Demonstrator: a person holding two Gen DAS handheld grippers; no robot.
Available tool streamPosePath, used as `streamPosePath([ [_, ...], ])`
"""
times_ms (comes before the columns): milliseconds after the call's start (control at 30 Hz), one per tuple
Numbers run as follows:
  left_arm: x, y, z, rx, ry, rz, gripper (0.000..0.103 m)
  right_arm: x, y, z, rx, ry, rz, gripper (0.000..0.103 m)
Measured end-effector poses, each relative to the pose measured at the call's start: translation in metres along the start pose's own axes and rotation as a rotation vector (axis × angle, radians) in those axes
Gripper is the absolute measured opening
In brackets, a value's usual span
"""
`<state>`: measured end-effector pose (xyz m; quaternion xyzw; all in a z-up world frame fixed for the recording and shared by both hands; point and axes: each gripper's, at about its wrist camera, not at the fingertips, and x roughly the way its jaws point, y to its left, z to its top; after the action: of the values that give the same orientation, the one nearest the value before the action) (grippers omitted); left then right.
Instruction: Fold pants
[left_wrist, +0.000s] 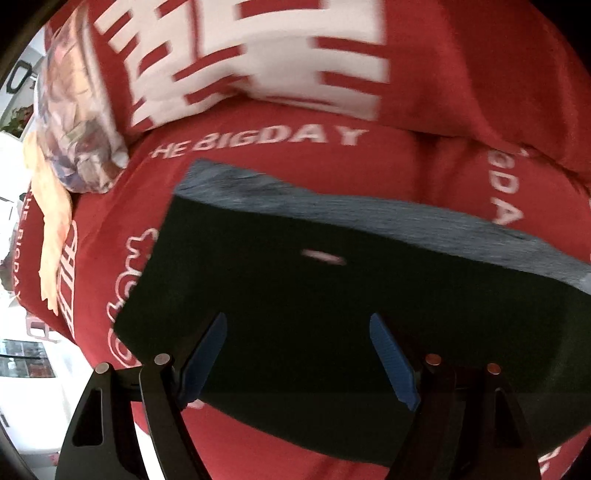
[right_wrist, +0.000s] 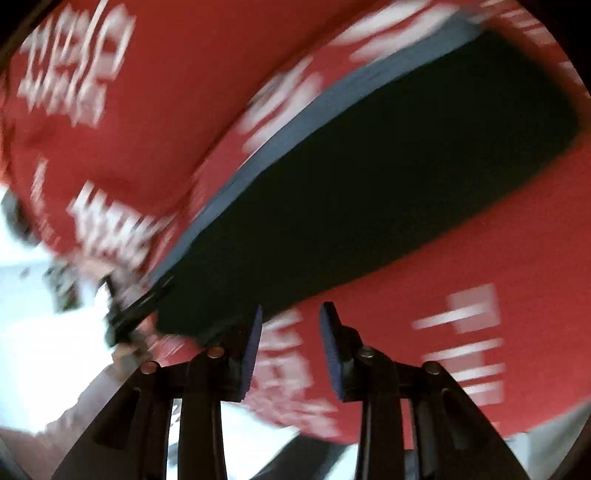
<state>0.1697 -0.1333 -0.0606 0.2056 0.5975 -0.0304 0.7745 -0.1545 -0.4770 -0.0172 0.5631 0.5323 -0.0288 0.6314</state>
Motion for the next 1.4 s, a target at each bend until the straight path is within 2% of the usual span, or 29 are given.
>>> streamPosePath([
  [33, 0.005, 0.012, 0.001, -0.008, 0.002, 0.006, 0.081, 0.033, 0.015, -0.005, 0.002, 0.057, 0.070, 0.038],
  [67, 0.010, 0.020, 0.002, -0.016, 0.002, 0.006, 0.081, 0.057, 0.025, -0.009, 0.011, 0.096, 0.102, 0.038],
  [167, 0.031, 0.052, 0.004, -0.029, 0.001, -0.001, 0.081, 0.118, 0.043, -0.023, 0.024, 0.167, 0.151, 0.038],
  [233, 0.046, 0.072, 0.002, -0.043, -0.003, -0.053, 0.101, 0.151, 0.048, -0.030, 0.039, 0.185, 0.138, 0.038],
  [267, 0.049, 0.077, 0.003, -0.049, -0.002, -0.072, 0.103, 0.162, 0.048, -0.034, 0.059, 0.188, 0.146, 0.038],
  [300, 0.056, 0.085, 0.004, -0.070, 0.017, -0.134, 0.103, 0.167, 0.047, -0.036, 0.073, 0.186, 0.151, 0.038],
  [367, 0.063, 0.094, 0.004, -0.099, 0.035, -0.200, 0.103, 0.177, 0.045, -0.038, 0.102, 0.178, 0.164, 0.041],
  [567, 0.064, 0.094, 0.001, -0.068, -0.005, -0.221, 0.103, 0.190, 0.056, -0.041, 0.106, 0.165, 0.176, 0.041],
  [667, 0.063, 0.095, -0.001, -0.053, -0.013, -0.230, 0.103, 0.203, 0.059, -0.033, 0.140, 0.157, 0.161, 0.041],
  [700, 0.062, 0.095, -0.001, -0.049, -0.011, -0.232, 0.103, 0.206, 0.062, -0.031, 0.145, 0.158, 0.139, 0.034],
  [733, 0.062, 0.097, -0.002, -0.042, -0.009, -0.232, 0.103, 0.206, 0.065, -0.030, 0.140, 0.150, 0.102, 0.012],
  [833, 0.064, 0.108, -0.005, -0.027, -0.012, -0.236, 0.103, 0.188, 0.086, -0.038, 0.055, 0.097, 0.063, 0.010],
  [900, 0.067, 0.115, -0.007, -0.026, -0.019, -0.228, 0.103, 0.182, 0.087, -0.048, 0.030, 0.081, 0.023, 0.009],
  [967, 0.066, 0.117, -0.007, -0.019, -0.022, -0.214, 0.103, 0.189, 0.072, -0.057, 0.050, 0.091, -0.046, 0.009],
  [1067, 0.054, 0.110, -0.010, -0.008, -0.011, -0.171, 0.103, 0.186, 0.056, -0.062, 0.116, 0.097, 0.001, 0.008],
  [1200, 0.014, 0.094, -0.027, 0.082, -0.060, -0.179, 0.103, 0.153, 0.061, -0.059, 0.052, 0.116, -0.075, 0.013],
  [1300, -0.018, 0.060, -0.038, 0.157, -0.103, -0.251, 0.103, 0.113, 0.065, -0.045, -0.003, 0.028, -0.152, 0.019],
  [1400, -0.029, 0.006, -0.041, 0.208, -0.088, -0.345, 0.103, 0.089, 0.071, -0.020, -0.090, -0.048, -0.236, 0.020],
])
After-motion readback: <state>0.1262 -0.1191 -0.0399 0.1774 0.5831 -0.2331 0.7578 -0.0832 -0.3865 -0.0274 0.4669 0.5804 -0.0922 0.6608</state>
